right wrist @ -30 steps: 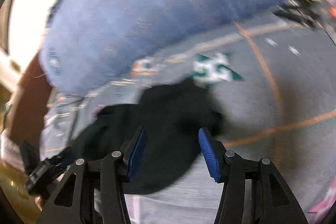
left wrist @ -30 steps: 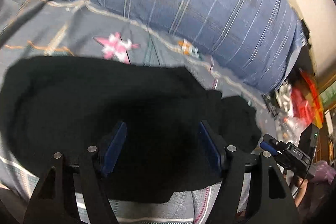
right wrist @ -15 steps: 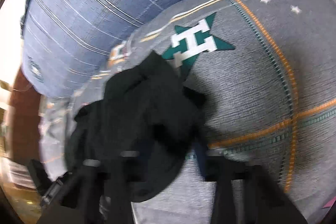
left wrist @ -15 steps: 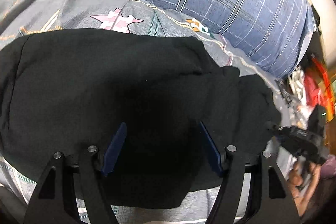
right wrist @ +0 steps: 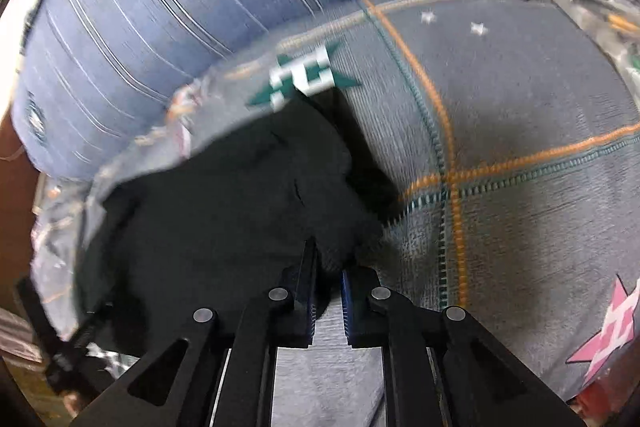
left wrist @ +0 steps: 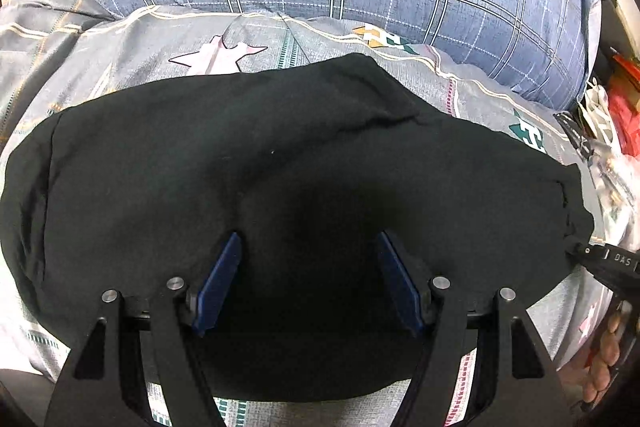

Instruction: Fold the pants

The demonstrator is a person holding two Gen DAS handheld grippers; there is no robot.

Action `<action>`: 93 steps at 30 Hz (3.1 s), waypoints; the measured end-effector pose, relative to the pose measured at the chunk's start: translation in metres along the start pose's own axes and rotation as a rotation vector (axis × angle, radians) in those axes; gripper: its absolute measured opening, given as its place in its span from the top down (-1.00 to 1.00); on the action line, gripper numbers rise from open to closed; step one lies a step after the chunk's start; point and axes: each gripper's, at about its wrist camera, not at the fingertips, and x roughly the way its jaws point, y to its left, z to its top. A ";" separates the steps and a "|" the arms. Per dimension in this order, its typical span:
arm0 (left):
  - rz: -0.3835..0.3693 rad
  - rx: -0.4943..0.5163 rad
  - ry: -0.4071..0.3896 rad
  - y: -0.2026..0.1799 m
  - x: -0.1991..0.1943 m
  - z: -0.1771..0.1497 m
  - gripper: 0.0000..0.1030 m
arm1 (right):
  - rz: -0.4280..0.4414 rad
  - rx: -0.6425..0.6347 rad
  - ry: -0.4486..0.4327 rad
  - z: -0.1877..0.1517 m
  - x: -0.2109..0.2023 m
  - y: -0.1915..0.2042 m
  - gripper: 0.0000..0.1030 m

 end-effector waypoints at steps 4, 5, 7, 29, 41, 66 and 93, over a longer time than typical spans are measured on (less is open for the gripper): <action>-0.027 -0.017 -0.004 0.004 -0.001 -0.001 -0.35 | -0.018 -0.011 -0.013 0.000 -0.003 0.005 0.70; -0.031 -0.023 -0.005 0.005 -0.002 -0.001 -0.35 | -0.024 -0.015 -0.009 -0.001 -0.002 0.005 0.69; -0.029 -0.021 -0.009 0.004 -0.001 -0.001 -0.35 | -0.018 -0.010 -0.006 -0.002 0.001 0.003 0.66; -0.061 -0.088 -0.129 0.056 -0.039 -0.013 -0.40 | 0.144 -0.030 -0.300 -0.028 -0.064 0.030 -0.40; -0.081 -0.056 -0.097 0.049 -0.033 -0.011 -0.40 | 0.062 -0.109 -0.140 0.061 -0.018 0.028 -0.30; -0.072 0.005 -0.087 0.026 -0.025 -0.017 -0.40 | -0.004 -0.056 -0.014 0.059 0.009 0.001 0.23; -0.093 0.065 -0.081 0.012 -0.024 -0.020 -0.40 | -0.173 -0.221 -0.016 0.053 0.027 0.022 -0.09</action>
